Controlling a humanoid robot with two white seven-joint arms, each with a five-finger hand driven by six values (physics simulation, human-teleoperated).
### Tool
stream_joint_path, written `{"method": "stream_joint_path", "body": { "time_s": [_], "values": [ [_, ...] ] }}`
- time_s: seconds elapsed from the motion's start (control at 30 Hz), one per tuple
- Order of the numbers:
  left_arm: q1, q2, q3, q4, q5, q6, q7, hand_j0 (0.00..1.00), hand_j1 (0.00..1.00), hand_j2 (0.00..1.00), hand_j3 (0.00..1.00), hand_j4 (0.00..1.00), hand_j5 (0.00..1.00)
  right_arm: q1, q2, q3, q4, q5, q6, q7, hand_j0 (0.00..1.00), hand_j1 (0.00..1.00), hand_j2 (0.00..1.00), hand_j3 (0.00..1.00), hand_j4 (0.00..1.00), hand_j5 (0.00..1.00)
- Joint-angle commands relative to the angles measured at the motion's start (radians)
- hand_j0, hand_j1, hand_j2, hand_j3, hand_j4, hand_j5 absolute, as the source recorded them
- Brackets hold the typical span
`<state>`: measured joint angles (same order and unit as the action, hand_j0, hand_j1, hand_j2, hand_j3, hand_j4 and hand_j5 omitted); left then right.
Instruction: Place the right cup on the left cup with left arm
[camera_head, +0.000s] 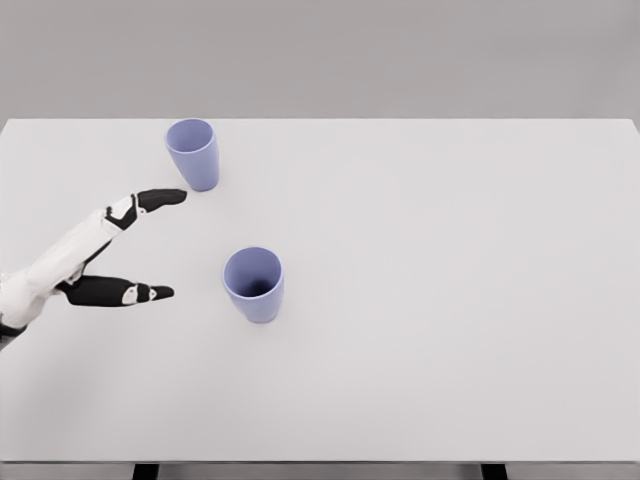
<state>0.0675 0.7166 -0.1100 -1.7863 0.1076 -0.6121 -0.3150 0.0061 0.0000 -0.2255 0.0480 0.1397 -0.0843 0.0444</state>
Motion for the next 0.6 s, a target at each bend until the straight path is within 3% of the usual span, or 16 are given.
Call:
{"method": "stream_joint_path", "body": {
  "time_s": [0.0, 0.13, 0.23, 0.43, 0.57],
  "values": [
    [-0.002, 0.000, -0.037, -0.001, 0.020, 0.001, 0.000, 0.95, 0.95, 0.95, 0.95, 0.95, 0.95, 0.000, 0.000, 0.000, 0.000, 0.000, 0.000, 0.000, 1.00, 1.00, 1.00, 1.00, 1.00, 1.00],
    [-0.002, 0.000, -0.109, -0.001, 0.020, 0.001, 0.000, 0.96, 0.96, 0.96, 0.96, 0.96, 0.96, 0.000, 0.000, 0.000, 0.001, 0.000, 0.000, 0.002, 1.00, 1.00, 1.00, 1.00, 1.00, 1.00],
    [-0.002, 0.004, -0.140, -0.001, 0.075, 0.001, -0.001, 0.97, 0.97, 0.97, 0.97, 0.97, 0.97, 0.000, 0.000, 0.000, 0.000, 0.000, 0.000, 0.000, 1.00, 1.00, 1.00, 1.00, 1.00, 1.00],
    [-0.018, 0.003, -0.137, -0.001, 0.185, 0.159, -0.001, 0.97, 0.97, 0.97, 0.97, 0.97, 0.97, 0.000, 0.000, 0.000, 0.000, 0.000, 0.000, 0.000, 1.00, 1.00, 1.00, 1.00, 1.00, 1.00],
    [-0.023, -0.039, -0.126, -0.001, 0.195, 0.278, -0.007, 0.97, 0.97, 0.97, 0.97, 0.97, 0.97, 0.000, 0.000, 0.000, 0.000, 0.000, 0.000, 0.000, 1.00, 1.00, 1.00, 1.00, 1.00, 1.00]
  ]
}}
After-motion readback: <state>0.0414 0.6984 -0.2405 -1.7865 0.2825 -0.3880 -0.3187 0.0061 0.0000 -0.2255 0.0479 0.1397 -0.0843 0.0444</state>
